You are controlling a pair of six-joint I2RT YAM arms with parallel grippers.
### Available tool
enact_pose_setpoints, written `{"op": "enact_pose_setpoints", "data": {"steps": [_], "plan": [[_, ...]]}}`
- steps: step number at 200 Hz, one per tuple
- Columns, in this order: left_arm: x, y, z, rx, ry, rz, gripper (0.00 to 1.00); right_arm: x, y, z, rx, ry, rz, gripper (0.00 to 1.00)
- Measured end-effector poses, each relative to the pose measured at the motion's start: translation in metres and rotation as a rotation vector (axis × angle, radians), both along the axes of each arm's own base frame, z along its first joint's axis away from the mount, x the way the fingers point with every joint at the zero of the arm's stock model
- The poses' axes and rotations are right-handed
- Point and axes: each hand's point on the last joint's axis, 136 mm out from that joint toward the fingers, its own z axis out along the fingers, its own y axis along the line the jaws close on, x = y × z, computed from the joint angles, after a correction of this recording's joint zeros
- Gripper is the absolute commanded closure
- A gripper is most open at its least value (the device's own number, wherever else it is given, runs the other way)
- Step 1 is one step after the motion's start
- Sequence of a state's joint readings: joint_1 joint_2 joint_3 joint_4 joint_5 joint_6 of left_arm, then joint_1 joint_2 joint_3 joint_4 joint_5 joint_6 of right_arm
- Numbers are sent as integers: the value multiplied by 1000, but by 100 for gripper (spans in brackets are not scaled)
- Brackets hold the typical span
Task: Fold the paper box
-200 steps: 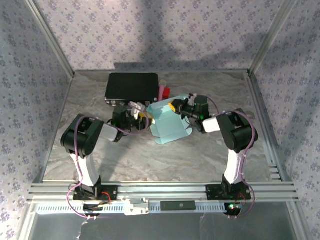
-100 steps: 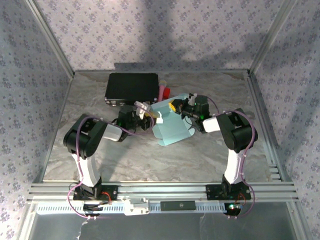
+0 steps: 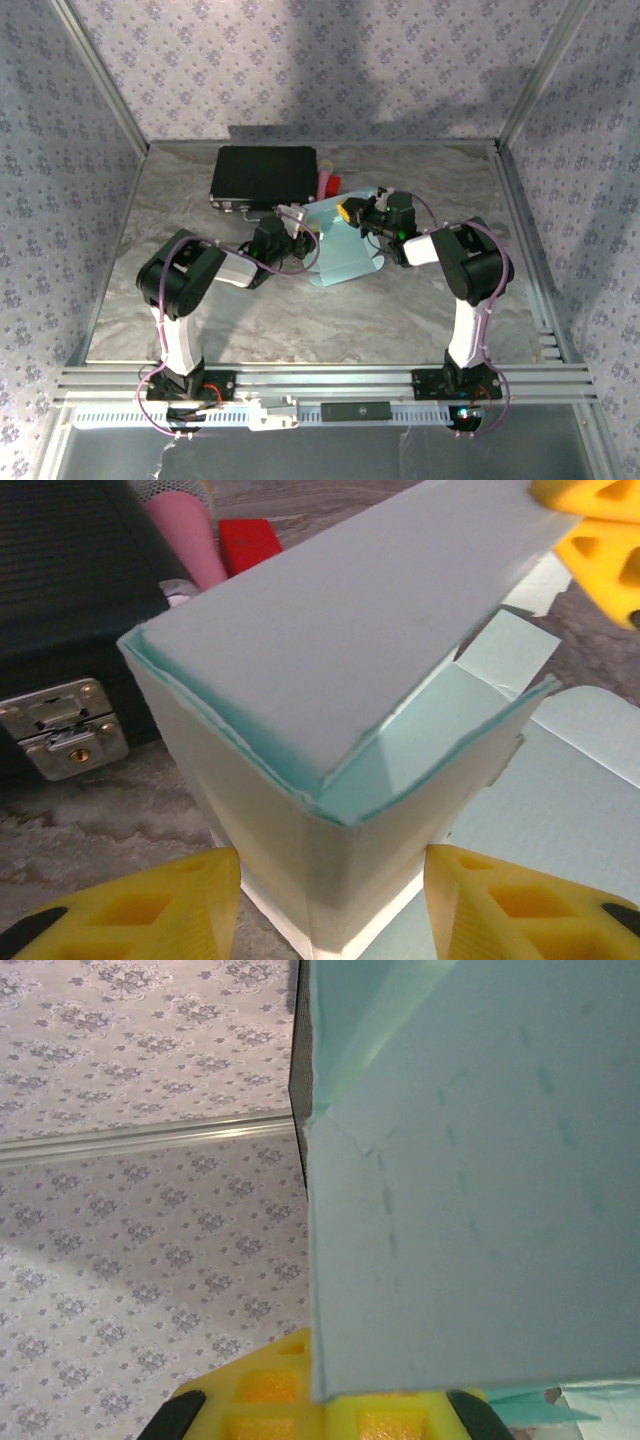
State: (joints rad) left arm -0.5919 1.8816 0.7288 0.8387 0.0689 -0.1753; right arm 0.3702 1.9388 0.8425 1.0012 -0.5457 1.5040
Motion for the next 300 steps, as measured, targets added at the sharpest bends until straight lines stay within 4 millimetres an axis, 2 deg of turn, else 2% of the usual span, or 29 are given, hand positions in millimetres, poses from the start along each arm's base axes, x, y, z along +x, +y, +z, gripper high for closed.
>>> {"op": "enact_pose_setpoints", "data": {"steps": [47,96,134,165,184,197,207,242,267,300], "plan": [[11,6,-1,-1,1,86,53,-2,4,0,11,13,6,100],[19,8,-6,5,0,145,73,-1,2,0,11,16,-8,100],[27,9,-4,6,4,188,84,-1,3,0,12,15,-8,100],[34,13,-4,15,8,239,100,-2,6,1,15,13,-1,100],[35,14,-5,27,12,260,100,-3,7,1,16,12,0,100],[36,13,-4,37,13,273,91,-2,6,1,17,15,-4,100],[37,13,-4,44,15,281,88,-2,6,1,17,16,-9,100],[39,13,-3,57,20,304,90,0,7,1,22,25,-30,100],[43,15,-4,83,19,347,85,0,10,1,26,30,-61,100],[51,17,-5,113,9,419,96,-1,15,-1,41,39,-121,100]]}}
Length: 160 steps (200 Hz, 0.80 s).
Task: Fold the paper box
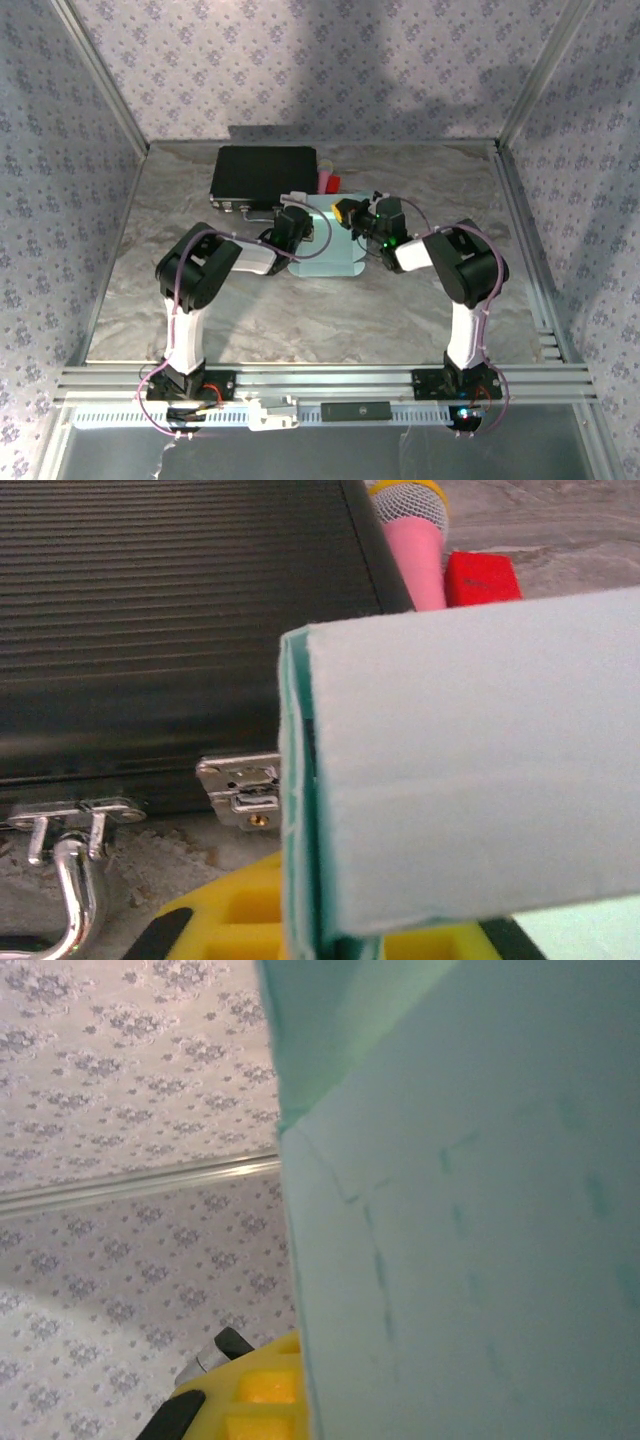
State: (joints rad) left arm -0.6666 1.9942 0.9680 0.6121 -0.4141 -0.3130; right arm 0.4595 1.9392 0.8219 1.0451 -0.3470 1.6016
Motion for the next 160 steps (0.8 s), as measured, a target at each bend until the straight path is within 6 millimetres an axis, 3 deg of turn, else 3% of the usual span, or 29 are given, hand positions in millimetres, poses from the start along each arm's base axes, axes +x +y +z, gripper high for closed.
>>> {"op": "enact_pose_setpoints", "data": {"steps": [22,29,56,77,96,133,147,160], "plan": [[1,2,0,14,-2,34,100,-1,2,-2,1,9,-29,100],[0,3,0,19,-1,43,100,-2,2,-3,0,12,-31,91],[-5,-3,0,24,4,39,100,-12,4,-2,-34,34,-16,43],[-16,-8,3,41,39,12,100,-30,-2,10,-103,32,2,36],[-26,-5,13,49,86,-1,100,-42,-20,54,-162,-40,-8,35],[-32,12,69,-12,151,14,100,-77,-81,181,-312,-312,-91,35],[-35,19,89,-34,195,15,100,-92,-104,217,-390,-395,-124,44],[-39,24,104,-39,244,12,100,-99,-125,234,-461,-431,-140,56]]}}
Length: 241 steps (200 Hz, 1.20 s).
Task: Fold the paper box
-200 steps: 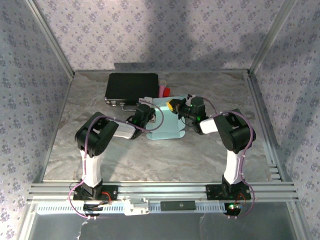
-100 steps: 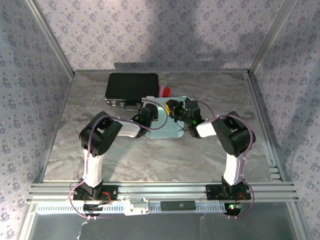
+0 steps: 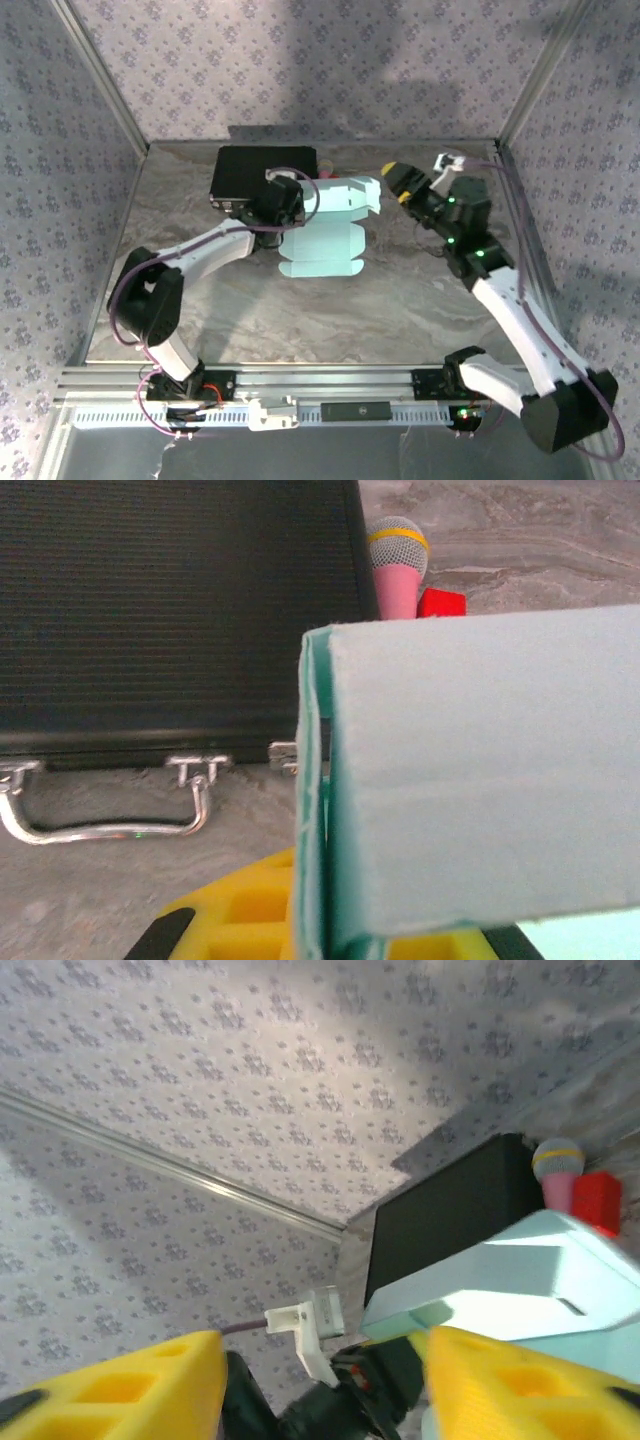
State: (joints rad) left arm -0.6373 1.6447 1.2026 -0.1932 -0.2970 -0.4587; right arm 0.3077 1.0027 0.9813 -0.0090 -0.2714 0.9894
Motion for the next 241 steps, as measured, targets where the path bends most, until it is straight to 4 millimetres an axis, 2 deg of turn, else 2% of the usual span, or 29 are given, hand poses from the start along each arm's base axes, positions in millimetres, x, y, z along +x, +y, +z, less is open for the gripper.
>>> {"op": "enact_pose_setpoints", "data": {"steps": [16,30,63,90,133,176,229,241], "plan": [[-6,6,11,3,66,-11,100,-5,-17,-1,-64,21,-12,60],[-18,11,9,27,133,-25,100,-9,-16,-14,-107,75,19,60],[-53,24,-14,114,292,-35,100,-15,17,-66,-188,286,118,54],[-72,26,-23,168,346,-35,100,-17,43,-90,-216,400,153,51],[-85,19,-22,218,345,-41,100,2,70,-127,-232,532,135,52],[-86,23,-14,220,322,-22,100,15,79,-146,-235,585,109,52],[-90,20,-12,229,311,-26,100,25,89,-154,-209,603,107,54],[-90,19,-12,228,309,-26,100,26,92,-156,-202,610,108,57]]}}
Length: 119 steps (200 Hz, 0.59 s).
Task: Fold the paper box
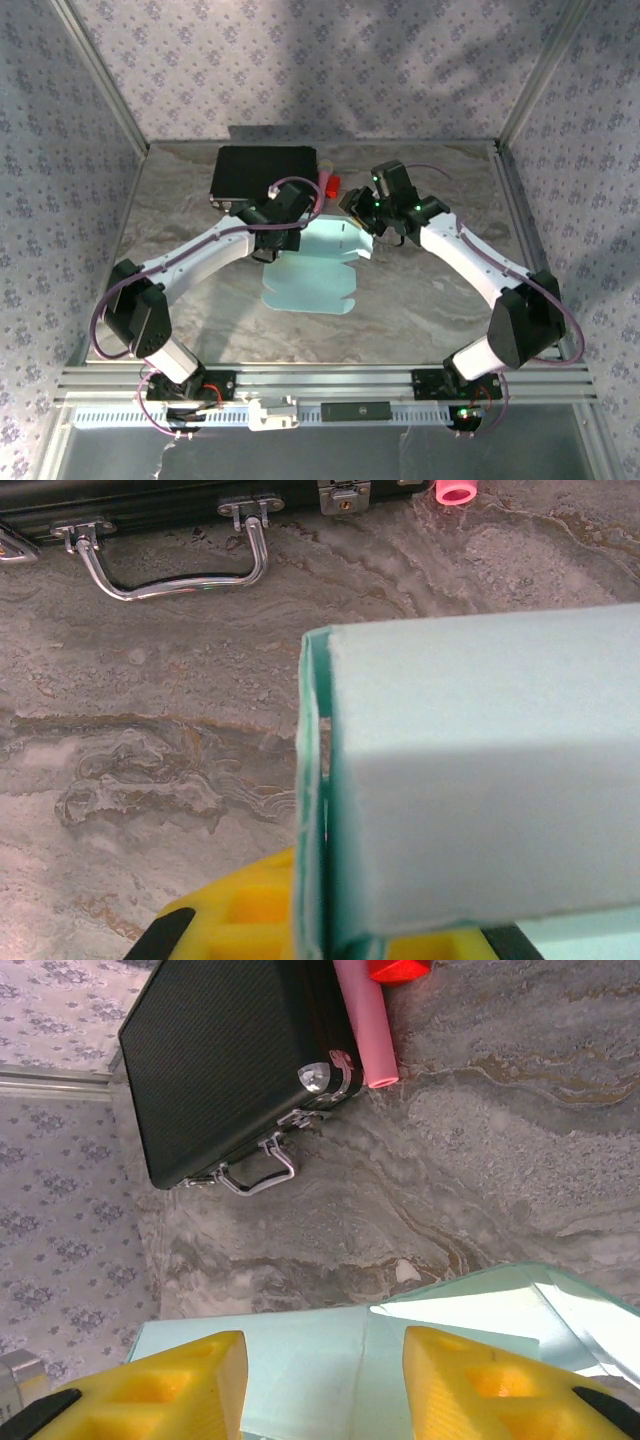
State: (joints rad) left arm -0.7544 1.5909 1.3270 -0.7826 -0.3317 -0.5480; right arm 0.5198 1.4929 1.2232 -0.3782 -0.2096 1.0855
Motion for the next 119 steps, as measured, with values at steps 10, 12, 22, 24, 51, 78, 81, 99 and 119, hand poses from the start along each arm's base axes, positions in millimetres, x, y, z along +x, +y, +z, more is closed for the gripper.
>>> {"op": "enact_pose_setpoints", "data": {"steps": [10,12,22,24,51,78,81,99,119], "plan": [[0,0,0,1,-2,3,100,0,2,0,9,3,0,61],[0,0,0,2,-3,2,100,0,2,0,12,5,-3,61],[-1,-1,0,4,-6,1,100,1,4,2,26,4,-4,62],[-1,-1,1,5,-6,0,100,1,5,2,30,5,-4,63],[-2,-3,1,11,-14,-5,100,0,11,6,57,2,-8,67],[-3,-3,2,17,-19,0,100,-3,15,6,62,12,-9,67],[-3,-3,2,17,-19,0,100,-3,14,6,61,11,-10,68],[-2,-3,2,18,-21,3,100,-6,6,2,41,3,-34,64],[-2,-3,2,17,-21,3,100,-16,-11,-2,7,-1,-69,60]]}}
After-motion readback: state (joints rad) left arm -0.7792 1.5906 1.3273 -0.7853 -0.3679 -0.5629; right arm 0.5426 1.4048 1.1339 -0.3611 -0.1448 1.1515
